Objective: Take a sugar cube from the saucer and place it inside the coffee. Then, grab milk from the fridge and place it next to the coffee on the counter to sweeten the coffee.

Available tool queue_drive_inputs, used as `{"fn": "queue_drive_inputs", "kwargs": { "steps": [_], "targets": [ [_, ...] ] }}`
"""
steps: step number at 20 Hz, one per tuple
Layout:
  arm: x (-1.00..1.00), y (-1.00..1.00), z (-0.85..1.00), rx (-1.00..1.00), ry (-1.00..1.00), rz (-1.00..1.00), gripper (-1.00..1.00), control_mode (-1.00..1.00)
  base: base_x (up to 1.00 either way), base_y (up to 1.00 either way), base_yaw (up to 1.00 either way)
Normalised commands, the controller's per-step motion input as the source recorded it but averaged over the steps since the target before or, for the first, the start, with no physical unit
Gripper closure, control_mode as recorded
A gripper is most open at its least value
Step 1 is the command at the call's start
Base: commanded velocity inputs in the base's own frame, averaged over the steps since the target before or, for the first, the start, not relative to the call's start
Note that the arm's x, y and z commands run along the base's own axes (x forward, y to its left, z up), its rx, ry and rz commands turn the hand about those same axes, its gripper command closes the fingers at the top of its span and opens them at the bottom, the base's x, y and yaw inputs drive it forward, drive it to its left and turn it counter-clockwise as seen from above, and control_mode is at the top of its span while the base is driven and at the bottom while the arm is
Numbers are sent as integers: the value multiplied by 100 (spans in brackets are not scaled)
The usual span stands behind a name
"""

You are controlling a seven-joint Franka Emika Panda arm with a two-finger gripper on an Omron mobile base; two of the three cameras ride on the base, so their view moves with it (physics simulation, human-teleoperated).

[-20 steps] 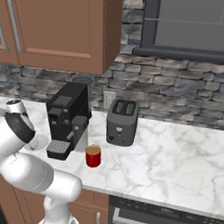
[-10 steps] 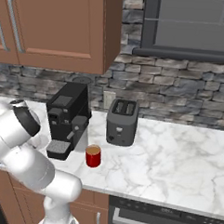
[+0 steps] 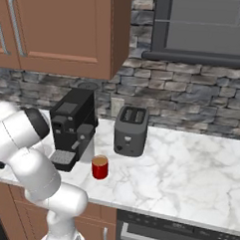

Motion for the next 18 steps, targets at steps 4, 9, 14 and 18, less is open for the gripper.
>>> {"fn": "queue_drive_inputs", "kwargs": {
  "steps": [4, 9, 14, 18],
  "targets": [
    [0, 0, 0, 0, 0, 0, 100, -100, 0, 0, 0],
    [-3, 0, 2, 0, -1, 0, 100, -100, 0, 0, 0],
    [-54, -29, 29, 0, -12, -4, 100, -100, 0, 0, 0],
    [-65, -68, 45, 0, -13, -8, 100, -100, 0, 0, 0]
  ]
}}
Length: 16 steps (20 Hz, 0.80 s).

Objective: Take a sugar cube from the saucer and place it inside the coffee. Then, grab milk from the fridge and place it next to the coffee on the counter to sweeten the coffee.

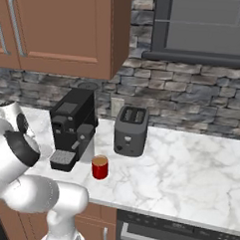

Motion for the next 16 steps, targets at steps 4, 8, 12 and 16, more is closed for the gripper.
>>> {"fn": "queue_drive_inputs", "kwargs": {
  "steps": [4, 8, 12, 16],
  "targets": [
    [-38, -95, 58, 0, -10, -10, 100, -100, 0, 0, 0],
    [-20, -100, 57, 0, -4, -10, 100, -100, 0, 0, 0],
    [-8, -100, 56, 0, 0, -8, 100, -100, 0, 0, 0],
    [-3, -100, 43, 0, 0, -6, 100, -100, 0, 0, 0]
  ]
}}
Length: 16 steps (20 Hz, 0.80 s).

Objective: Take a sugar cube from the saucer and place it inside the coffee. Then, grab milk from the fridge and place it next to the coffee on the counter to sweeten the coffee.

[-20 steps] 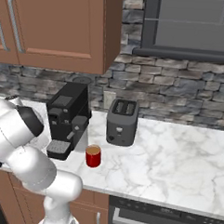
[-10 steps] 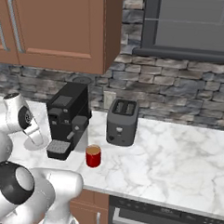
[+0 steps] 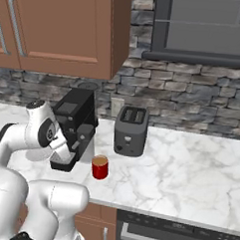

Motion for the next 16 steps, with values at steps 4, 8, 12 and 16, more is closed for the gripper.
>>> {"fn": "queue_drive_inputs", "kwargs": {
  "steps": [4, 8, 12, 16],
  "targets": [
    [2, -100, 34, 0, 3, -1, 100, -100, 0, 0, 0],
    [21, -100, 15, 0, 8, 2, 100, -100, 0, 0, 0],
    [47, -93, 0, 5, 20, 13, 100, -100, 0, 0, 0],
    [73, -69, 0, 8, 15, 27, 100, -100, 0, 0, 0]
  ]
}}
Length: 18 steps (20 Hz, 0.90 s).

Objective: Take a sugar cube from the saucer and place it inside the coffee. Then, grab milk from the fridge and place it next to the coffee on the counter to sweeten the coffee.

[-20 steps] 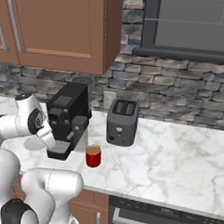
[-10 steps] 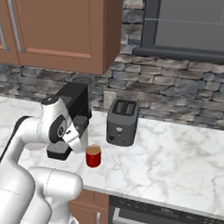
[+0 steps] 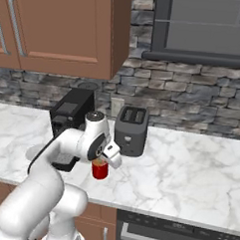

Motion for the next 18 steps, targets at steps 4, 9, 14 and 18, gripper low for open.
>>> {"fn": "queue_drive_inputs", "kwargs": {
  "steps": [4, 9, 14, 18],
  "targets": [
    [46, -51, 0, 5, 14, 41, 100, -100, 0, 0, 0],
    [19, -13, 0, 3, 18, 48, 100, -100, 0, 0, 0],
    [3, 47, -1, -1, 2, 15, 100, -100, 0, 0, 0],
    [0, 49, -18, 0, 0, 10, 100, -100, 0, 0, 0]
  ]
}}
